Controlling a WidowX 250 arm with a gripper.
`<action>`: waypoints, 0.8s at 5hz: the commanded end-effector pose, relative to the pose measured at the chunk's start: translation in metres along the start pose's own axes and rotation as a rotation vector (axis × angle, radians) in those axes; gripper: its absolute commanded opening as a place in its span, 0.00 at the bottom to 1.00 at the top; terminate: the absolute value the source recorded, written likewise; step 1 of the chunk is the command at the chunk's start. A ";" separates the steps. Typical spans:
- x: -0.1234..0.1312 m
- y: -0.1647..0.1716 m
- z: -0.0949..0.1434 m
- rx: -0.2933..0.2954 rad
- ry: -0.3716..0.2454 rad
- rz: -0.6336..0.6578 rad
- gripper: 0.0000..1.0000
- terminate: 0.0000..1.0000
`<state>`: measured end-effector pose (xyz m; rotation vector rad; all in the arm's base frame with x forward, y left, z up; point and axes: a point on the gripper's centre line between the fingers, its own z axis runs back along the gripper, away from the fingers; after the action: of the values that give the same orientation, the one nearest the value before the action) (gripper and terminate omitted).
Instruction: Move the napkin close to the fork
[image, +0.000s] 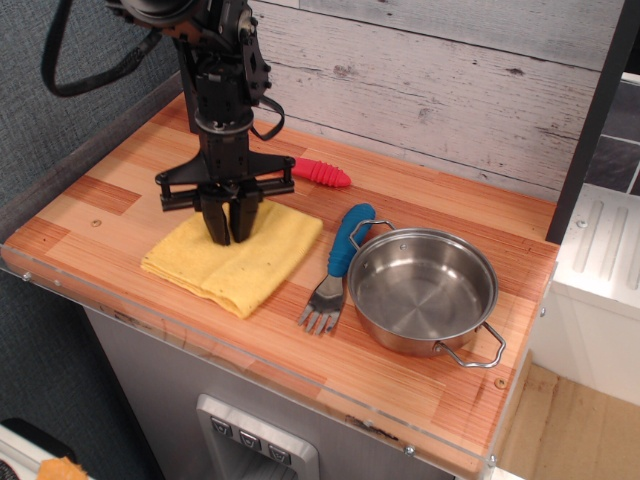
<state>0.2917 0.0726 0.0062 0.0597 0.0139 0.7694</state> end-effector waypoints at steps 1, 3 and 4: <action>-0.003 -0.001 0.039 -0.063 -0.044 0.014 1.00 0.00; 0.008 0.006 0.048 -0.040 -0.080 0.078 1.00 0.00; 0.011 0.008 0.063 -0.060 -0.097 0.071 1.00 0.00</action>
<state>0.2882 0.0769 0.0536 0.0485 -0.0471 0.8324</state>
